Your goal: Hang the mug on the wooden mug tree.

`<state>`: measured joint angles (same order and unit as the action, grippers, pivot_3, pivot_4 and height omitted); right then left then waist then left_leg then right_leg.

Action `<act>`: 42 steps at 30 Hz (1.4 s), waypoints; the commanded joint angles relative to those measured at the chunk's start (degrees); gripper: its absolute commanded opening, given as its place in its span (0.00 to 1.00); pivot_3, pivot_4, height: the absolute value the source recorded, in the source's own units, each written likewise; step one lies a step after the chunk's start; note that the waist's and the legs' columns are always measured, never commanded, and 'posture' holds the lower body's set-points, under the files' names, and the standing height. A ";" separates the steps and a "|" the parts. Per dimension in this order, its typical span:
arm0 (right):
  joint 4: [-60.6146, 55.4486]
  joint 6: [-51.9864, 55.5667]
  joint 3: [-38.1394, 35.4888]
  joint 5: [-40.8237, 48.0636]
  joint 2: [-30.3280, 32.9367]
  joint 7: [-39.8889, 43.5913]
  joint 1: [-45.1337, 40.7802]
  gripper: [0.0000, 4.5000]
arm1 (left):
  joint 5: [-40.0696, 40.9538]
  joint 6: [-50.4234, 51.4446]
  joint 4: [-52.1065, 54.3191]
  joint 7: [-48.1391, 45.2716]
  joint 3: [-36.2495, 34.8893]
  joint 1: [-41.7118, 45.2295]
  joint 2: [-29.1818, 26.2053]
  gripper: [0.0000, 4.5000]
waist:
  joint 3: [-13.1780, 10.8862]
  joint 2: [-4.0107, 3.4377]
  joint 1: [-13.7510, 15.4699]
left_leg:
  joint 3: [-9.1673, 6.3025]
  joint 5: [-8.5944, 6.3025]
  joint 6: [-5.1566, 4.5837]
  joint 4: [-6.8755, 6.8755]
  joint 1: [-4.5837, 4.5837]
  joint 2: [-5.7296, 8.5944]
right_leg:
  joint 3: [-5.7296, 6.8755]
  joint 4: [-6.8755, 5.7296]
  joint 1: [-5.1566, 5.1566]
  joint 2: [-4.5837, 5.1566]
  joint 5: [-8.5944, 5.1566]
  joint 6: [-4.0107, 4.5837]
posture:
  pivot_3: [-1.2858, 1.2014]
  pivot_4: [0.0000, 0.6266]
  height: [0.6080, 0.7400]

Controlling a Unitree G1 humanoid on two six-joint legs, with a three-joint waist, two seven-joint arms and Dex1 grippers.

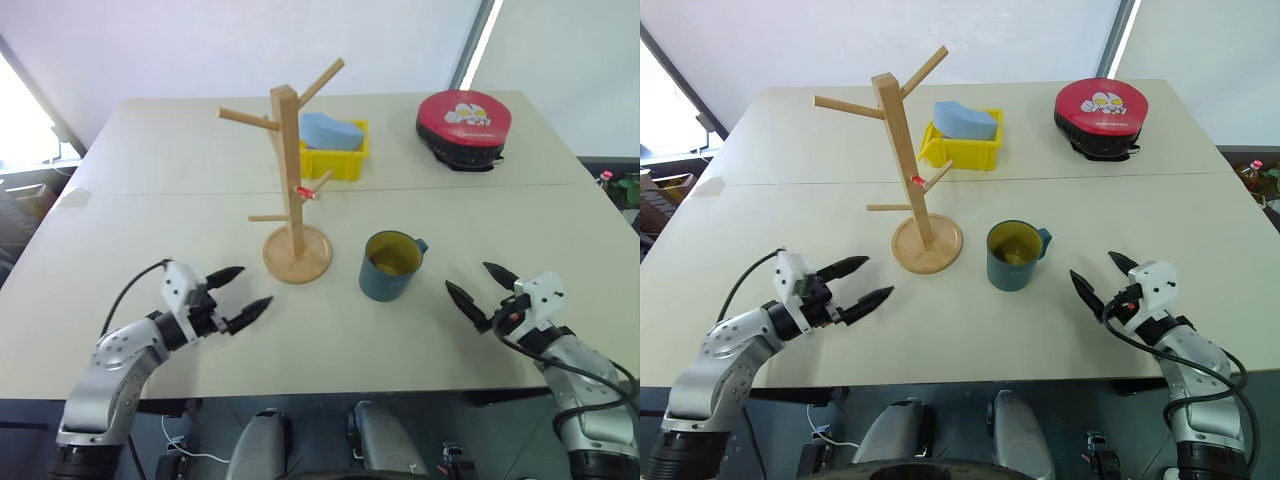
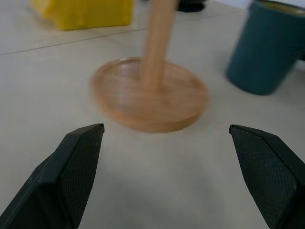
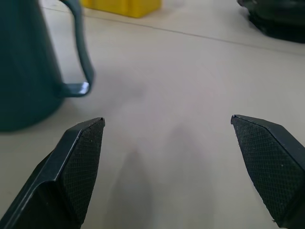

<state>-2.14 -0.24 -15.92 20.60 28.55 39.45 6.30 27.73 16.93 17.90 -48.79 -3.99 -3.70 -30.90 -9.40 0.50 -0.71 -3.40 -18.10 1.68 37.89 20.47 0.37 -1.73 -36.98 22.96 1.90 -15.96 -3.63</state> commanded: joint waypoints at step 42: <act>12.65 -4.19 9.66 -3.27 -5.73 0.62 -18.57 0.80 | 0.94 3.72 7.70 -1.67 4.74 3.60 -1.70 1.00 | -0.07 -0.07 -0.07 | -0.01 0.00 0.00 0.01 -0.01 0.00 | 0.02 -0.01 0.00 -0.18 0.10 -0.19 | 0.52 0.24 1.00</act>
<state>11.01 -3.55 -5.97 16.11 22.96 39.10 -11.62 28.20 20.92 23.73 -50.47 0.98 -0.56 -32.26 -9.47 0.42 -0.78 -3.41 -18.10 1.68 37.89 20.46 0.37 -1.71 -36.99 22.97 1.72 -15.86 -3.82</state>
